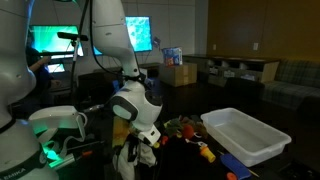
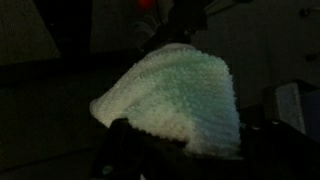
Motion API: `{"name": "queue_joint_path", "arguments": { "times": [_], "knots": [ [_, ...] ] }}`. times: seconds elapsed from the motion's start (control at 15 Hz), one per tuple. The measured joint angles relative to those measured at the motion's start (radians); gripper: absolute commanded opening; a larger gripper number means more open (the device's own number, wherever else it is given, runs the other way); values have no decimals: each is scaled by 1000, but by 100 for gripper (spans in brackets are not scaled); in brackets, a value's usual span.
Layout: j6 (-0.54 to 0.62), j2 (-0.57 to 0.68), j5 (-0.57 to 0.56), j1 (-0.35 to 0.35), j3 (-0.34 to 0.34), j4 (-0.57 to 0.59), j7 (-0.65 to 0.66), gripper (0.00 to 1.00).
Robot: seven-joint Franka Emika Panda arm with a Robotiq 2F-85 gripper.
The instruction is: Use the white towel to push the objects on the table to the left, then put the towel in the bowl
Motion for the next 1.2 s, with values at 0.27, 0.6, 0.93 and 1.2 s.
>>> {"name": "queue_joint_path", "arguments": {
  "times": [0.27, 0.6, 0.93, 1.2],
  "knots": [
    [5, -21, 98, 39, 90, -35, 2, 0],
    [6, -26, 199, 167, 138, -32, 33, 1],
    [2, -24, 201, 273, 138, -19, 97, 0],
    [-26, -17, 200, 330, 138, 17, 129, 0]
  ]
}}
